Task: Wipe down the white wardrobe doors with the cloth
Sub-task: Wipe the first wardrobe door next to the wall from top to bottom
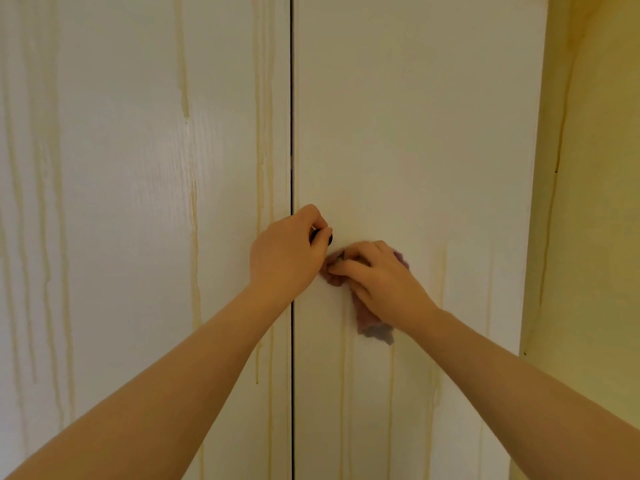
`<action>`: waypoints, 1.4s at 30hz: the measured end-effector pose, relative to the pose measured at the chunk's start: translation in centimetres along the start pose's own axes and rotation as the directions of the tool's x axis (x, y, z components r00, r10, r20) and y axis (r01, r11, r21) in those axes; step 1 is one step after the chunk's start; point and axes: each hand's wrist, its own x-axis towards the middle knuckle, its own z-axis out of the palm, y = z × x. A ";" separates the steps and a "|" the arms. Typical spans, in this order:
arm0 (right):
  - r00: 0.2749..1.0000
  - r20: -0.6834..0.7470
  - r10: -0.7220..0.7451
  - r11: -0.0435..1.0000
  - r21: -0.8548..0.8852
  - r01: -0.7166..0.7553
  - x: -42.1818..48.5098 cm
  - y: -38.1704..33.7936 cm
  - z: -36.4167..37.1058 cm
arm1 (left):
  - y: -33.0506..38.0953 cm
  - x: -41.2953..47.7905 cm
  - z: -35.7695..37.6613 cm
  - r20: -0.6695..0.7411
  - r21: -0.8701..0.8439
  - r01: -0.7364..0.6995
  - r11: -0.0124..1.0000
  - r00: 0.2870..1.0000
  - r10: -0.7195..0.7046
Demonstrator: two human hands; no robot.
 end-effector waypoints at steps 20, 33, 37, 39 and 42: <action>0.960 -0.144 0.240 0.951 -0.163 -0.262 -4.4 4.2 -0.1 | 1.4 0.5 5.6 0.003 0.558 -0.502 0.661 0.798 0.603; 0.948 -0.191 0.253 0.942 -0.176 -0.287 -6.2 4.9 0.2 | 1.3 0.7 8.9 0.102 0.620 -0.604 0.501 0.695 0.712; 0.792 -0.247 0.558 0.795 -0.117 -0.596 -5.1 8.8 -1.9 | 1.7 1.1 9.8 0.089 0.637 -0.588 0.499 0.699 0.710; 0.797 -0.231 0.558 0.789 -0.151 -0.596 -5.0 7.8 -1.1 | 1.9 1.0 10.4 0.095 0.627 -0.600 0.497 0.692 0.716; 0.898 -0.149 0.414 0.883 -0.173 -0.436 -7.3 6.2 0.3 | 2.4 0.9 11.3 0.101 0.601 -0.616 0.509 0.690 0.717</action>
